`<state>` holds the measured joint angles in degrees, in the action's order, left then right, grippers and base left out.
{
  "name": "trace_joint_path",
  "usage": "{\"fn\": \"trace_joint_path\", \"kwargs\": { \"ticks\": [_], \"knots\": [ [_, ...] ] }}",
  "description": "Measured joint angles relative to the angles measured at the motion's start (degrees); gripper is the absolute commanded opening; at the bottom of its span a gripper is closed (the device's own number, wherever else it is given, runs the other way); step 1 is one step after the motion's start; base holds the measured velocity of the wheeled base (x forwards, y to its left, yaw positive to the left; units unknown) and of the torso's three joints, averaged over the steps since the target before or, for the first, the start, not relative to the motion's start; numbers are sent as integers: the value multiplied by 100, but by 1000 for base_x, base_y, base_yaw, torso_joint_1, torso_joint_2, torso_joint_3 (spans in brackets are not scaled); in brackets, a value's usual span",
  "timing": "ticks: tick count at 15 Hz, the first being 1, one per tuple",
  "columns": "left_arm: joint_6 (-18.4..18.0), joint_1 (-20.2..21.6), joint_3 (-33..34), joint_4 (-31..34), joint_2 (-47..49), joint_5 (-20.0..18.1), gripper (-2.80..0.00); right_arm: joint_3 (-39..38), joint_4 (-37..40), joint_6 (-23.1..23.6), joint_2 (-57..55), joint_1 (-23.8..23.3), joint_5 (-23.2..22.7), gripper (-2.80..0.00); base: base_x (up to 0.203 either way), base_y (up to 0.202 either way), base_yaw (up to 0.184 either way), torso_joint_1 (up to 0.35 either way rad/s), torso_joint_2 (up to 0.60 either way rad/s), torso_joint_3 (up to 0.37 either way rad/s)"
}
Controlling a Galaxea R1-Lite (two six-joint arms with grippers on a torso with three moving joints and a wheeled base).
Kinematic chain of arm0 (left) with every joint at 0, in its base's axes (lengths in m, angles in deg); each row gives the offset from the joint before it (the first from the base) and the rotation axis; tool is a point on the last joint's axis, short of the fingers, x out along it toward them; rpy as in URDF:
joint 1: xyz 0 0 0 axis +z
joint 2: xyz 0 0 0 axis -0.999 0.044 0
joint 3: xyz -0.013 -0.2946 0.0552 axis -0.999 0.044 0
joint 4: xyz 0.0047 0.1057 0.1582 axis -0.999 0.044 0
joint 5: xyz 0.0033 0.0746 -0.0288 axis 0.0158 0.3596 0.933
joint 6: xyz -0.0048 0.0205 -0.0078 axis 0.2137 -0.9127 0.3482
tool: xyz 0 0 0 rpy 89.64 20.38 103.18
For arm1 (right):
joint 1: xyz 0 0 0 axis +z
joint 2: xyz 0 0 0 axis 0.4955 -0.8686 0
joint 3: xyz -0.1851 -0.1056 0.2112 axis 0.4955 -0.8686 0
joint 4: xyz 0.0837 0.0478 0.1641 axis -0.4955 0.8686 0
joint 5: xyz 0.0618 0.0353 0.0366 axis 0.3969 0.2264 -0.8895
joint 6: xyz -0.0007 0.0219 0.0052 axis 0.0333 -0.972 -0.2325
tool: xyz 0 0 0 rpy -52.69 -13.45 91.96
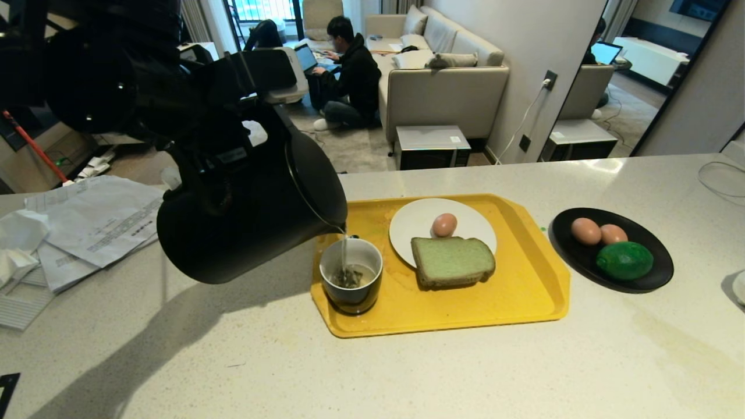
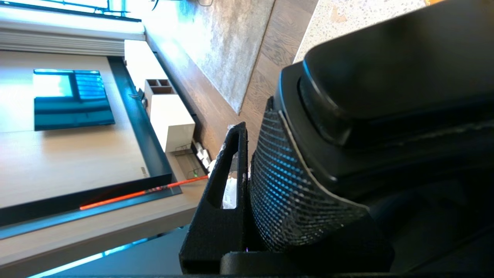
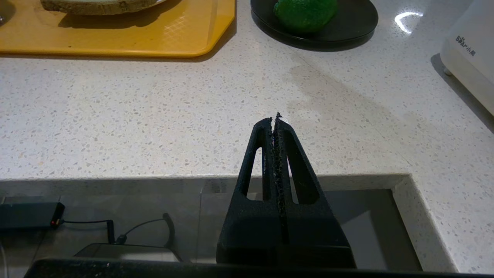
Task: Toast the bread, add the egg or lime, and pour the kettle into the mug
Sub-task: Pour water into a cup
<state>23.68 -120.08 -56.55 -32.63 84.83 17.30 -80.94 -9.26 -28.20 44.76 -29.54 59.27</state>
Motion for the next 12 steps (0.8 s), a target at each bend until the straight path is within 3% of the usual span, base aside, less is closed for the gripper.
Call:
{"fn": "trace_joint_path", "kwargs": {
  "ticks": [3,12],
  "knots": [
    [183,5,77,0,-142,-15,-280,0,0,0,0,0,2,-280,0,0,0,0,0,0],
    [1168,432,706,-52,-710,-920,-280,0,2,0,0,0,4,-280,0,0,0,0,0,0]
  ]
}}
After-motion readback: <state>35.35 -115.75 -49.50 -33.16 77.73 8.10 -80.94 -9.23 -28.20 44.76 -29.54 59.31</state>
